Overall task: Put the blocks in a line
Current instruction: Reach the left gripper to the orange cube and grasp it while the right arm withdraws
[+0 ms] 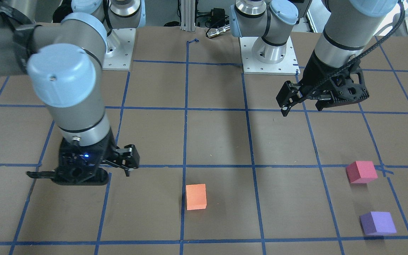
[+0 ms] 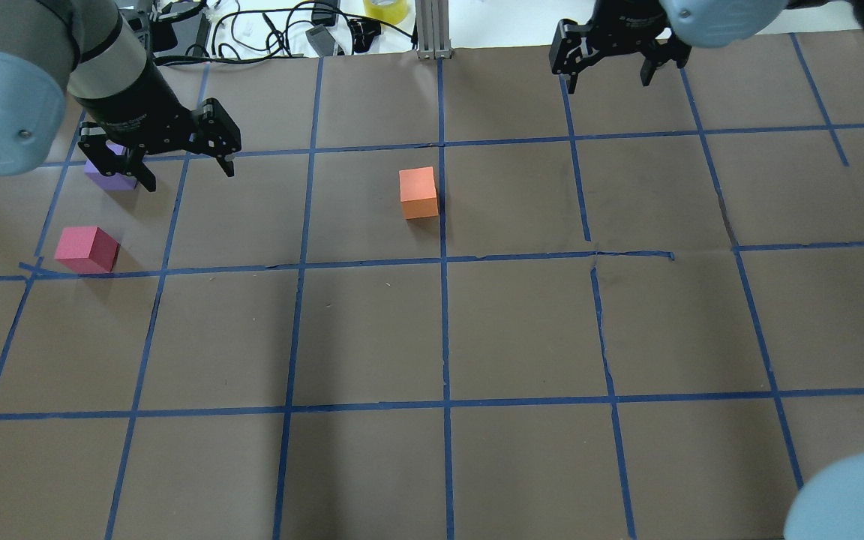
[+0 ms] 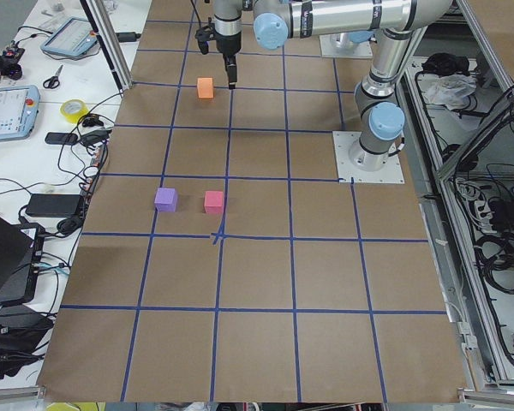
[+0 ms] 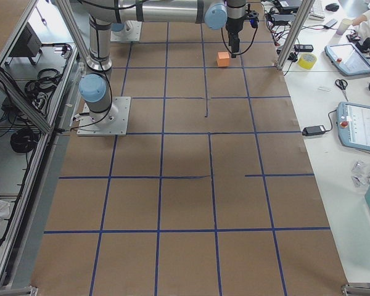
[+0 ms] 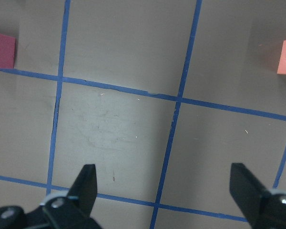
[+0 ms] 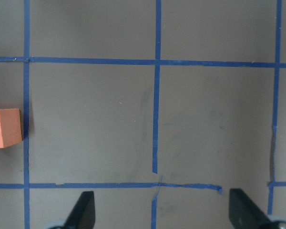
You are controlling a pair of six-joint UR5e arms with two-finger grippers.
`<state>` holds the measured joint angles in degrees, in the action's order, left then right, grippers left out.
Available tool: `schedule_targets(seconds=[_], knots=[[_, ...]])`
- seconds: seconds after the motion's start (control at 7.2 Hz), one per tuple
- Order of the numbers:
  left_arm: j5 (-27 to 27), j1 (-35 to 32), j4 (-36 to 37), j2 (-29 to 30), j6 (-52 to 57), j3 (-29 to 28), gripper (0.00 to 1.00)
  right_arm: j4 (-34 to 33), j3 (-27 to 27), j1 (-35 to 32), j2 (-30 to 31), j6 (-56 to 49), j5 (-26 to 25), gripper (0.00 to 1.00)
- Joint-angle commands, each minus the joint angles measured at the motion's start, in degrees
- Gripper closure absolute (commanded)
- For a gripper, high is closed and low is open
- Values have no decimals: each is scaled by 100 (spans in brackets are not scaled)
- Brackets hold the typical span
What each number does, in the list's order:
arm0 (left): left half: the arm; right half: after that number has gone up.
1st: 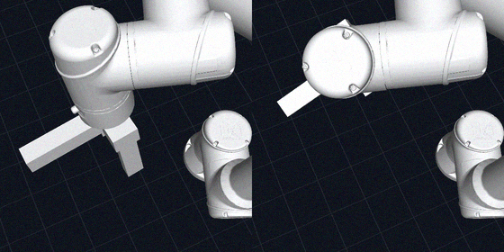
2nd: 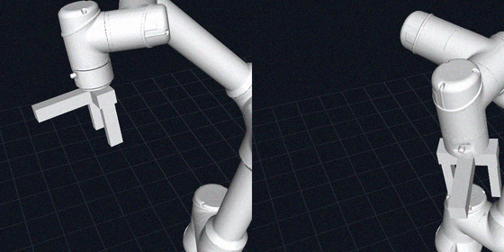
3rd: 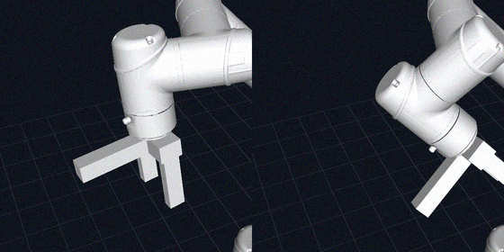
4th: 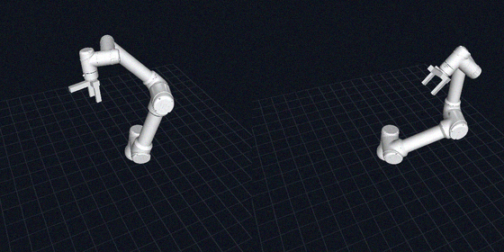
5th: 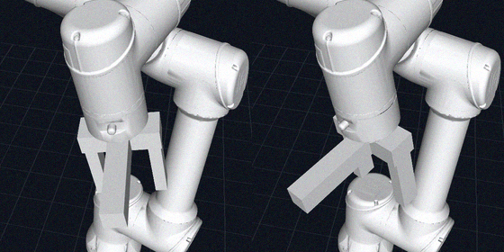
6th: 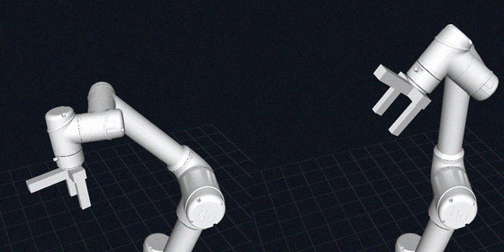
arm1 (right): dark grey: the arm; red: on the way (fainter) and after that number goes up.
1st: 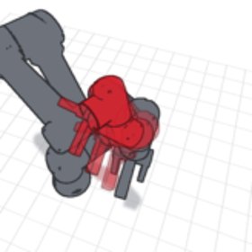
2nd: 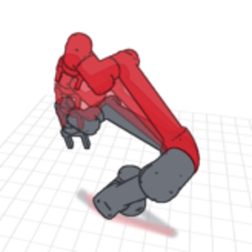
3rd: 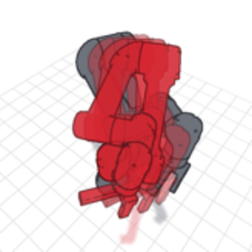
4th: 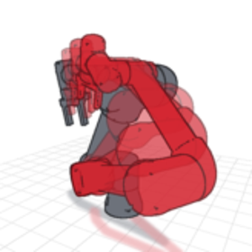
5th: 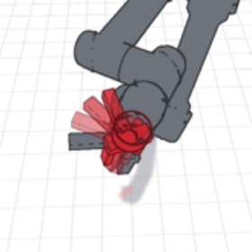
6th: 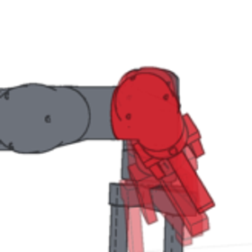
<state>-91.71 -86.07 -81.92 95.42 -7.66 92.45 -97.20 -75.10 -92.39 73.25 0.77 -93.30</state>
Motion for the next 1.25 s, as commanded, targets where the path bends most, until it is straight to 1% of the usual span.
schedule_targets(seconds=[0.0,0.14,0.28,0.42,0.56,0.69,0.83,0.97,1.11], knots=[[-56,-163,541,318,-69,438,0,795,-5,20,434,45,-30,0],[-40,-338,1285,493,-338,632,0,782,-14,20,479,38,-13,0],[21,-445,1614,808,-637,582,0,755,-5,20,532,37,48,0],[22,-698,2183,1159,-675,364,0,746,-5,2,602,37,66,0],[22,-970,2250,1563,-936,-82,0,746,-5,2,611,37,67,0],[31,-1243,2241,2011,-1095,-696,0,746,-5,-7,620,37,75,0],[22,-1576,2241,2389,-1297,-1085,0,764,-14,-7,646,37,58,0],[31,-1780,2572,2750,-1386,-1141,0,772,-22,-7,629,29,49,0],[40,-1860,2810,2962,-1282,-1150,0,764,-23,-7,638,37,14,0]])
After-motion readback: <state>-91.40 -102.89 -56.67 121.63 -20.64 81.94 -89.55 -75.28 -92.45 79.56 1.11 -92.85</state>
